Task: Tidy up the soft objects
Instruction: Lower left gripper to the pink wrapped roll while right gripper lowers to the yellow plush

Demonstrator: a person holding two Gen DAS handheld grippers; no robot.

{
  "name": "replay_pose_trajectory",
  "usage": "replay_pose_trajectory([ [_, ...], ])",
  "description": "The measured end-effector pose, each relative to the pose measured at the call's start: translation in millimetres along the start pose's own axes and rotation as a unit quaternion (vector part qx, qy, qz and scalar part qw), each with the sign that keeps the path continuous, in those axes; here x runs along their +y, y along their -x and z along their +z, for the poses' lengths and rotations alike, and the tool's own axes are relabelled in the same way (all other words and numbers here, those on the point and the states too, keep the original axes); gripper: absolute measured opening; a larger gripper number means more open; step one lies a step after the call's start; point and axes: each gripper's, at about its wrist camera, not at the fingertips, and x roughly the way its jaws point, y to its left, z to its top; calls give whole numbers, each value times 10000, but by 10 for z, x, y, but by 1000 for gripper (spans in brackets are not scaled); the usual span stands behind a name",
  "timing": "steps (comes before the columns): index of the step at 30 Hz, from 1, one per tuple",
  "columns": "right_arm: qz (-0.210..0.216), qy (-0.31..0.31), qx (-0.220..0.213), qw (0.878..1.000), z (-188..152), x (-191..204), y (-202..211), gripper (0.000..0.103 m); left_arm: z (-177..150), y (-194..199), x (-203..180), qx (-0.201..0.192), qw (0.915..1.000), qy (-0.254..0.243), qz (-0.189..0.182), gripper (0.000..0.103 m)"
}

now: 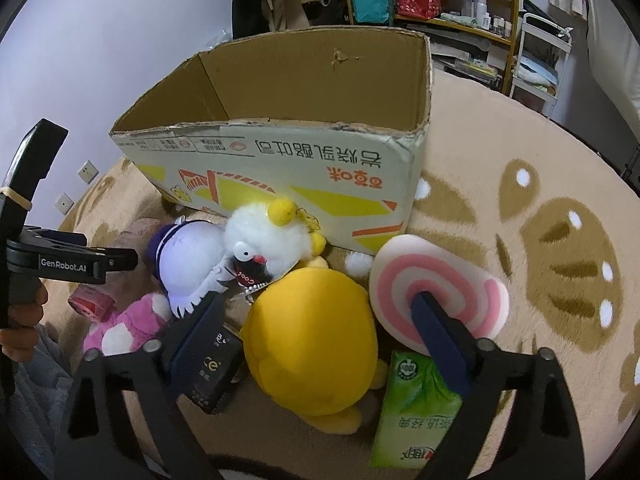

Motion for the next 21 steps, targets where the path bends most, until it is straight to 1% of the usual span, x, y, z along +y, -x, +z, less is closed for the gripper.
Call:
replay_pose_trajectory([
  [8,12,18,24,10000,-40,36,22,93,-36,-35,-72,118,9998,-115,-64,102],
  [11,0,19,53,10000,-50,31,19,90,-44,-53,-76,160,9998,-110,-62,102],
  [13,5,0,67,10000,-50,23,15,89,-42,-66,-71,177,9998,-89,-77,100],
  [16,-14,-8,102,9999,-59,16,12,89,-54,-74,-61,199,9997,-71,-126,98],
  [21,-82,19,205,9998,-70,15,-30,89,-59,-128,-35,272,9993,-35,-244,88],
])
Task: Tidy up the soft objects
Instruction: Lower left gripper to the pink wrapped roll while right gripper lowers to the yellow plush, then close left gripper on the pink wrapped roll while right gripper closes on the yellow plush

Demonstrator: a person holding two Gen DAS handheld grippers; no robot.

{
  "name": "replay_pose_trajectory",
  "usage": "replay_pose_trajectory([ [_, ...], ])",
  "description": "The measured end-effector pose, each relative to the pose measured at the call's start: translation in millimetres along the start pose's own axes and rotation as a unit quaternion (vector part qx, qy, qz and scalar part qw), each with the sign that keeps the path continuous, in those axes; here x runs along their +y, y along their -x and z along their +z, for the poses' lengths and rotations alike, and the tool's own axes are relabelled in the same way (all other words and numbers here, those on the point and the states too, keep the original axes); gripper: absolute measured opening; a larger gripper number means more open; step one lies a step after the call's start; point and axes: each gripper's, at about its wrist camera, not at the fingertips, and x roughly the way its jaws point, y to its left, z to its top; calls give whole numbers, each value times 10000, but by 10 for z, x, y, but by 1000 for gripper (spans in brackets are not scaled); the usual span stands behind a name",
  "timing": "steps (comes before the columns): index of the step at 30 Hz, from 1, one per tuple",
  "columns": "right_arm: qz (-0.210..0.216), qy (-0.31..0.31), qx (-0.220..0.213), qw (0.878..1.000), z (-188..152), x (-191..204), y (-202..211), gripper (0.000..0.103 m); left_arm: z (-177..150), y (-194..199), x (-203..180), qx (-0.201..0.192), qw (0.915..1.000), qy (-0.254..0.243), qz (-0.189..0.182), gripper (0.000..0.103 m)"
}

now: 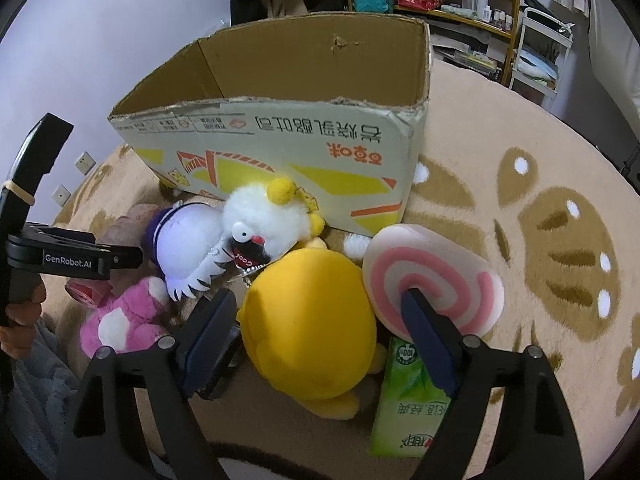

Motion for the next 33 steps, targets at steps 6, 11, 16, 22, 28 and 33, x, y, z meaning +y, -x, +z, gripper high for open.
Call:
replay_pose_trajectory([
  [6,45,-62,-96,9999,-7,-13,51,89,-28,-44,-3,64,9996,12,-275,68],
  [11,143,-249,-221,9993,-38,-59,192,89,-59,-46,-79,87,9987,-49,-507,49],
  [16,218,-343,-307,9987,-31,-91,256,89,-89,-45,-111,42,9987,-57,-503,46],
  [22,249,-211,-233,9992,-29,-18,261,76,-108,-23,-80,49,9984,65,-565,44],
  [28,277,-270,72,9992,-24,-43,69,77,-116,10,-16,-50,9986,10,-535,43],
  [33,213,-113,298,9993,-12,16,-132,77,-136,27,-27,-125,9984,28,-550,42],
])
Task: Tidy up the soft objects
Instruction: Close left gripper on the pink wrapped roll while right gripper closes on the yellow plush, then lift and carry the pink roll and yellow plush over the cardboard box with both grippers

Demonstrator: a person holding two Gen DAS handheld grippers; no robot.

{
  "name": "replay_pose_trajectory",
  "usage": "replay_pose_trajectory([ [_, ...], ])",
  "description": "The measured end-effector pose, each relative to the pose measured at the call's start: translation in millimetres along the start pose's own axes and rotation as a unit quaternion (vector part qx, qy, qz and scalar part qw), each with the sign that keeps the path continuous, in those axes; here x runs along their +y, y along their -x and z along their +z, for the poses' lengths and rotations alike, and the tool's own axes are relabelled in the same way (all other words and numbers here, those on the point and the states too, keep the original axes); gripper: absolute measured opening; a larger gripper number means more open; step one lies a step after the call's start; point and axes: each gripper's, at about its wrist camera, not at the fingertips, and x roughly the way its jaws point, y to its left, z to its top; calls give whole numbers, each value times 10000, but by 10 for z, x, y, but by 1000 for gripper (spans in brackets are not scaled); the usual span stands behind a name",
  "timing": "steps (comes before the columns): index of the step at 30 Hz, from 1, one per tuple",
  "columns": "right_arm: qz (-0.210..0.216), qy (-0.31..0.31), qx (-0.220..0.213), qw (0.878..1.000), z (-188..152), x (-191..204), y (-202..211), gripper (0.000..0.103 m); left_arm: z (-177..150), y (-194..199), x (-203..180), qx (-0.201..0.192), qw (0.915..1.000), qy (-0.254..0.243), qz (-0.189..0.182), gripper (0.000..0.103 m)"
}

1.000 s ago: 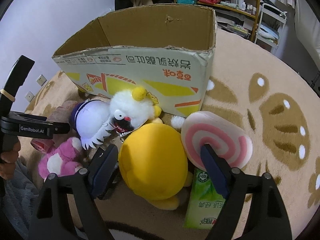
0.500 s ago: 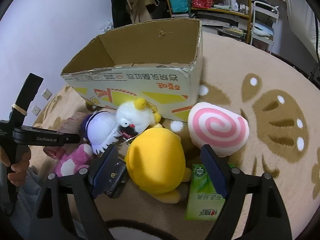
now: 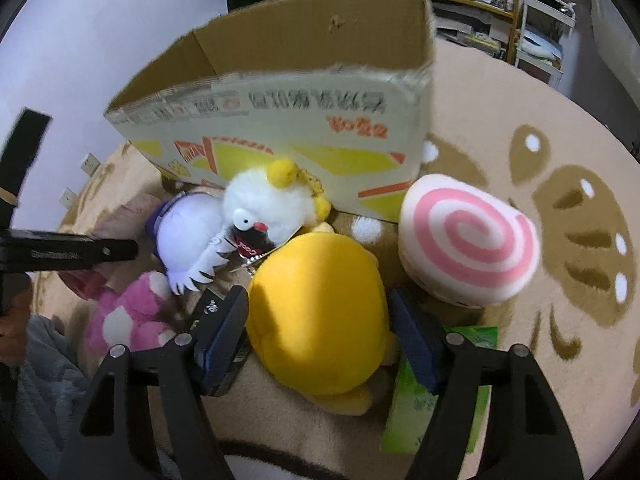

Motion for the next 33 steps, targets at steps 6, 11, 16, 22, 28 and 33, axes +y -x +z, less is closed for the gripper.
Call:
replay_pose_trajectory([
  [6,7,137,160,9998,20,33,-131,65,-55,67,-11,-114,9999,-16,-2,39],
  [11,16,135,83,9999,20,39,-86,50,-112,177,-67,-243,9996,-162,-35,24],
  [16,73,163,-80,9998,18,56,50,48,-175,306,-98,-354,9991,-237,-33,19],
  [22,125,138,-443,9988,-2,52,331,47,-285,555,-81,-669,9977,-132,-53,19],
  [28,45,109,-1108,9938,-5,46,707,47,-388,940,-83,-1352,9906,-57,-213,19],
  [33,-81,156,-1791,9837,-8,48,1041,47,-453,1279,-122,-2233,9746,-144,-63,19],
])
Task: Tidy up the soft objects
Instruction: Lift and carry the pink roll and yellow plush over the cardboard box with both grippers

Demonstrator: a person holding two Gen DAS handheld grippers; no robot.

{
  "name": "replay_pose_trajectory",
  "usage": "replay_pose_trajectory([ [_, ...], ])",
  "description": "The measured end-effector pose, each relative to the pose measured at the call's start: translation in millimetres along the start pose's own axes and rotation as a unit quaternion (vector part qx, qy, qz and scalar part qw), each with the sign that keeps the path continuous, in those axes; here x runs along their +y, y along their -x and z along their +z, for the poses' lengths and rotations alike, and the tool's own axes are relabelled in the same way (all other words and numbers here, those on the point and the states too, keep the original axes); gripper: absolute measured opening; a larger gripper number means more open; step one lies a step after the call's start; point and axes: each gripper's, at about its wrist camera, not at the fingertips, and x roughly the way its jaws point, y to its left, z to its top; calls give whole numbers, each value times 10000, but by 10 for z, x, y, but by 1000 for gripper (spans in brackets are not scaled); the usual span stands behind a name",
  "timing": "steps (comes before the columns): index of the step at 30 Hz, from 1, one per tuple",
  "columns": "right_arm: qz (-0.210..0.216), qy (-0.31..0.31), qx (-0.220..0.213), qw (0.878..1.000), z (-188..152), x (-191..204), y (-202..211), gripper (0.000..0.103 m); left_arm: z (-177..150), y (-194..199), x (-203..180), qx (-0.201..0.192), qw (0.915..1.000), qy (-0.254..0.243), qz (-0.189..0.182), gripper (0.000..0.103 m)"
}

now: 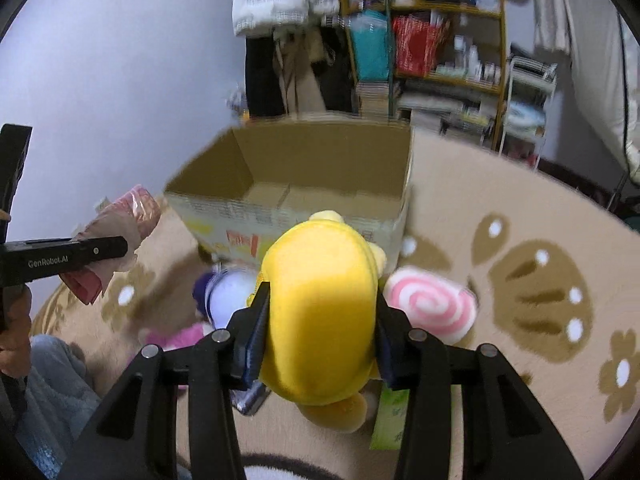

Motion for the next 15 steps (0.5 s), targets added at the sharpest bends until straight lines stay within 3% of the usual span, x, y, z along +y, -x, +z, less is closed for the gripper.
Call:
replay_pose_trajectory([
  [6,-42,-1,-604,9982,167,28,218,48,159,279,-74,-877,9961,-54,110,19],
  [15,-16,94,-884,9960,408,58,221,48,366,513,-441,-1317,9897,-533,153,19],
])
